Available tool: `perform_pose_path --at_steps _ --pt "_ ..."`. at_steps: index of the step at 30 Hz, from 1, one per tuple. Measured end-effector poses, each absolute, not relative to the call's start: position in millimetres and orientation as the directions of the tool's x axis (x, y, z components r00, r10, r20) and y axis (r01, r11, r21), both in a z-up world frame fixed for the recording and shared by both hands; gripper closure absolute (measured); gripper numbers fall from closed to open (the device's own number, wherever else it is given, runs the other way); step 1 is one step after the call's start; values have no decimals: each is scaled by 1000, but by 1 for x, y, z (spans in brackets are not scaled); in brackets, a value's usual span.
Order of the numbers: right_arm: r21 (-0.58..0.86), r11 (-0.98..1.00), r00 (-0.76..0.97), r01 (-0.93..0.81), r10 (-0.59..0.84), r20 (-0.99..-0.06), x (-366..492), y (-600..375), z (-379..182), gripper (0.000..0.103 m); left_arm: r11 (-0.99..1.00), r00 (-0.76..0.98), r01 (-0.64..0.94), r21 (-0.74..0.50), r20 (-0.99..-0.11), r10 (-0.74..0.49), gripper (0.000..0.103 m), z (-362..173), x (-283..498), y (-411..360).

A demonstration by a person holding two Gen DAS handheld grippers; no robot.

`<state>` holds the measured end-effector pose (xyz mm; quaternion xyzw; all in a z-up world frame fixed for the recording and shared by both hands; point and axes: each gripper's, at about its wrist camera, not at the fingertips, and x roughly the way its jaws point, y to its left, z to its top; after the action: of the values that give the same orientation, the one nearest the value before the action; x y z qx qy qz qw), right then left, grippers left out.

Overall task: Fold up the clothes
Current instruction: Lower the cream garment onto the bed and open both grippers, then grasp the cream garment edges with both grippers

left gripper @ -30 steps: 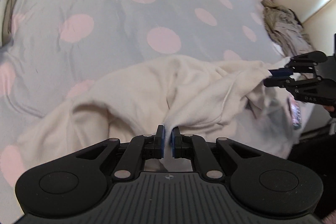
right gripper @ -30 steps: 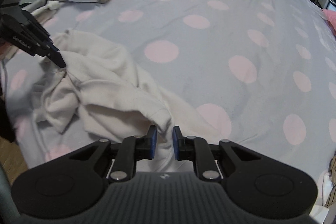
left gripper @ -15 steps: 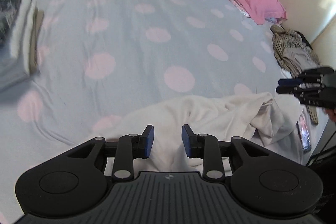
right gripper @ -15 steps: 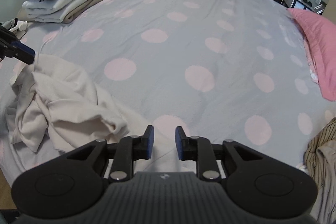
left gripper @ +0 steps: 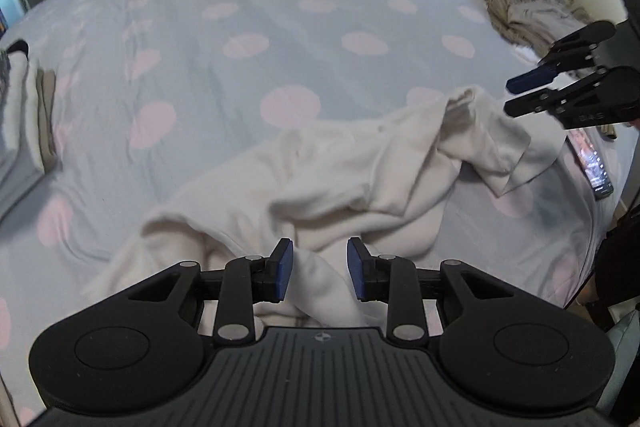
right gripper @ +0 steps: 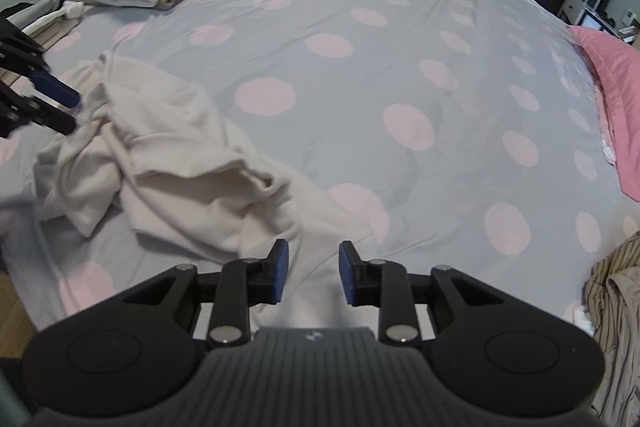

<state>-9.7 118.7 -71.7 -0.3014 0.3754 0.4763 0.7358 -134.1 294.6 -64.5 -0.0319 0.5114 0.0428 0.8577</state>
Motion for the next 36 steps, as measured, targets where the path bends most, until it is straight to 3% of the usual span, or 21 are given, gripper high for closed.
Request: perform_pose_path --at_steps 6,9,12,14,16,18,21,23,31,36 --pt "-56 319 198 -946 434 -879 -23 123 -94 57 989 437 -151 -6 -897 61 75 -83 -130 295" --pt "-63 292 183 -954 407 -895 -31 127 -107 57 987 430 -159 5 -900 74 73 -88 -129 295" --pt "-117 296 230 -948 380 -896 -34 129 -120 61 986 415 -162 28 -905 94 72 -93 -129 297" --pt "-137 306 250 -942 367 -896 -32 130 -126 69 986 410 -164 43 -906 108 70 -96 -130 298" --pt "-122 315 240 -941 369 -898 -29 130 -128 90 984 405 -173 44 -907 111 69 -97 -130 300" --pt "-119 330 248 -936 384 -889 -26 129 -123 97 984 402 -176 32 -910 102 71 -98 -131 302" --pt "-155 368 307 -917 401 -863 -21 127 -109 98 981 404 -193 7 -911 86 91 -93 -132 310" --pt "-171 428 358 -888 407 -841 -12 123 -98 98 977 415 -214 -22 -907 71 95 -86 -133 319" --pt "-186 589 477 -786 387 -789 19 104 -68 98 942 561 -308 -133 -825 67 98 -17 -159 372" --pt "-175 551 437 -816 389 -811 12 109 -74 98 933 482 -339 -119 -874 63 101 -18 -165 398"
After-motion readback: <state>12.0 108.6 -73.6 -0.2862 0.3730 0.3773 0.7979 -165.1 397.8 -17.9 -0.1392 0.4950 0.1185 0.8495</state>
